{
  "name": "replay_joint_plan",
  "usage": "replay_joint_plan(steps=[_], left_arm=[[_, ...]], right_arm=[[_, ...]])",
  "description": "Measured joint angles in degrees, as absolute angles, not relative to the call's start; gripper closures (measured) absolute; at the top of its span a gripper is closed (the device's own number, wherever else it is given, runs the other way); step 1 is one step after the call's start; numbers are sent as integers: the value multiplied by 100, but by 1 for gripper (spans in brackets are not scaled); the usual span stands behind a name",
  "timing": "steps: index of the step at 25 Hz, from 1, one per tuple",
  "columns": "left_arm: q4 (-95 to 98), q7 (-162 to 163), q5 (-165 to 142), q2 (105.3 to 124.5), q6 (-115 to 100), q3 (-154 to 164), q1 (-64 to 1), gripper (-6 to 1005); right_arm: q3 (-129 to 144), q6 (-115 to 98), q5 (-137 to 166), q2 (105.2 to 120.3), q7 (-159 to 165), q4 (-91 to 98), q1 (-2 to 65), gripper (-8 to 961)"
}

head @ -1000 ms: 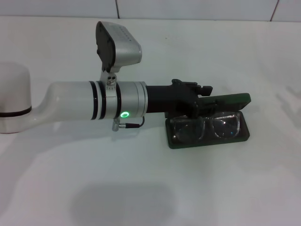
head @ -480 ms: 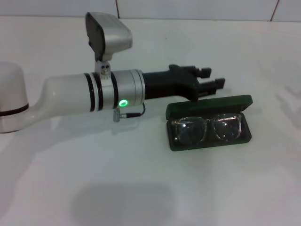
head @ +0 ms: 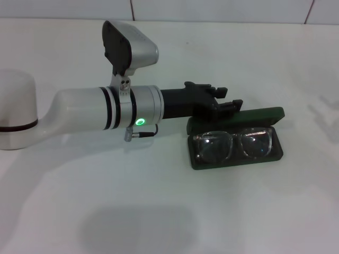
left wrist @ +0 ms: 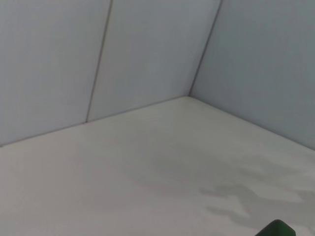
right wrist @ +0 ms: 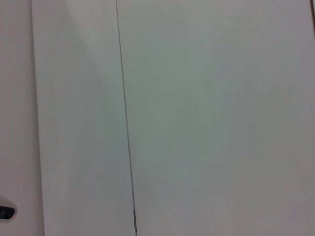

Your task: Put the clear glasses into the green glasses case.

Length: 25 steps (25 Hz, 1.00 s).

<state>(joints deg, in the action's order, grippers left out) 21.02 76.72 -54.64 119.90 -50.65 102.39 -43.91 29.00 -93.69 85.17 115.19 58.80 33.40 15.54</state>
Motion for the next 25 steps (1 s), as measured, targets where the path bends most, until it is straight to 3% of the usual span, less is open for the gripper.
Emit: replay_joint_plan(steps=[10, 25], left_arm=[[2154, 7517, -5499, 12020, -5104, 10507, -4289, 484], [2506, 6422, -5479, 12058, -5180, 10658, -3524, 484]], right_arm=[[2900, -9367, 8517, 11522, 5828, 3339, 1556, 584], [2909, -9333, 8516, 11531, 5827, 3300, 1560, 577]])
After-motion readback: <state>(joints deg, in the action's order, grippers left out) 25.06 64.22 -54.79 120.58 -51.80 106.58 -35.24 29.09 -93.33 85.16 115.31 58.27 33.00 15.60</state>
